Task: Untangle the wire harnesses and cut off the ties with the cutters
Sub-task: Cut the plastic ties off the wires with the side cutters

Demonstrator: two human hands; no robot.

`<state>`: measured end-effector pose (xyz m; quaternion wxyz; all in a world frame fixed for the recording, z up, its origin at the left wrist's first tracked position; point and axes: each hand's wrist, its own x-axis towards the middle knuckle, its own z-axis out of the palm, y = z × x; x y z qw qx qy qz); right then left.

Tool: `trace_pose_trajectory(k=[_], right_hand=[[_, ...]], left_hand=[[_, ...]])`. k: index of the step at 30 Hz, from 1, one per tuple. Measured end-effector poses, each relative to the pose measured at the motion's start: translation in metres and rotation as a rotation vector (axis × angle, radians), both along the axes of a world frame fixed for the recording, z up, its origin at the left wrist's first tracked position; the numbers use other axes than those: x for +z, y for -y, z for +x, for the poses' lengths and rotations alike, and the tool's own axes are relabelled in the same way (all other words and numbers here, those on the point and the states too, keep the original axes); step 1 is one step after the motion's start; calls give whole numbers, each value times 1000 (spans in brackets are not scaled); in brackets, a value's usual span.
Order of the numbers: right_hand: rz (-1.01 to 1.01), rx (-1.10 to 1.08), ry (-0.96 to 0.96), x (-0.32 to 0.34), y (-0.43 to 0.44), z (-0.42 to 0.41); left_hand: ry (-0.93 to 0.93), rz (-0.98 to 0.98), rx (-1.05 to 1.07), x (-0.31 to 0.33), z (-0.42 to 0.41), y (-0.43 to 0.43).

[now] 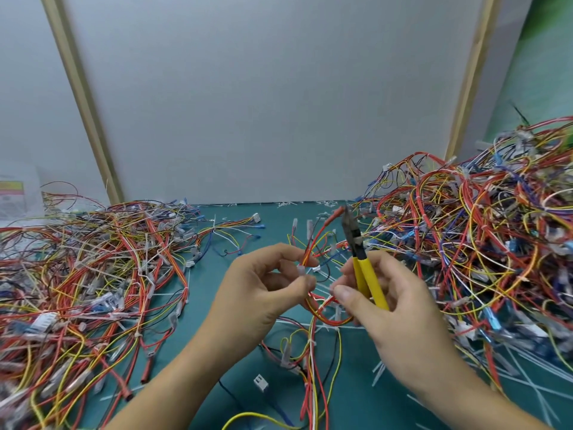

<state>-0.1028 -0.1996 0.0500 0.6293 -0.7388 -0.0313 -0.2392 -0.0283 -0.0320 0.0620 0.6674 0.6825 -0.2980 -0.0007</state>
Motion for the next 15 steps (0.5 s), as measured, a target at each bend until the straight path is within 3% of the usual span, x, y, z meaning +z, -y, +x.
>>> trace_pose_trajectory(k=[7,15], right_hand=[[-60,-35,-10,1,3,3],[26,-47,-31,4,4,3]], left_hand=[[-62,46,-63,0,3,-2],[-155,6,-203,1,4,-4]])
